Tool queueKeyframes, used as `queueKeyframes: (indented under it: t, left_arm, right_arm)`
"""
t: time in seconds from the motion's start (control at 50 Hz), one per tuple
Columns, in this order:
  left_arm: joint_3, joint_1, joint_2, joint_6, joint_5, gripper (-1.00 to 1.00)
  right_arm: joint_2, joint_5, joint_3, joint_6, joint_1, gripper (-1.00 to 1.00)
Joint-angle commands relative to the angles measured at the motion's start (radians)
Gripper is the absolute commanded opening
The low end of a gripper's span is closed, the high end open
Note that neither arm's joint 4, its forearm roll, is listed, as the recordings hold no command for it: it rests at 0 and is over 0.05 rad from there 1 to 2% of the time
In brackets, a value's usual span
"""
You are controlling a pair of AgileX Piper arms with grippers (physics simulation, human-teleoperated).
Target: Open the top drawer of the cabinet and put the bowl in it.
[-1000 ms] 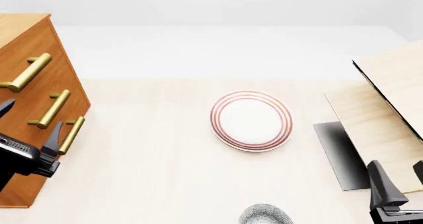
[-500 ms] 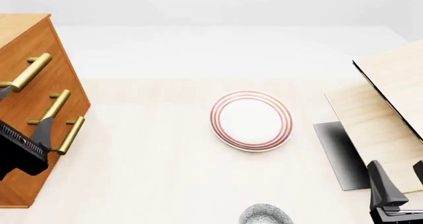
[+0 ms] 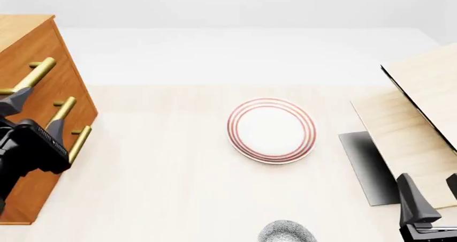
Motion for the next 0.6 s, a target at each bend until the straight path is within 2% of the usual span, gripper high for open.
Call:
queueKeyframes:
  t: [0.02,0.36,0.6]
  left_arm:
    - [0.028,0.047,0.113,0.056,-0.166,1.0]
    - [-0.02,0.073,0.116,0.066,-0.186,1.0]
    - [-0.031,0.091,0.21,0.073,-0.249,1.0]
  right_arm:
    - [-0.001,-0.001,0.001,-0.001,0.0,1.0]
    - [-0.001,-0.001,0.001,-0.001,0.0,1.0]
    - [-0.001,-0.001,0.001,-0.001,-0.001,1.0]
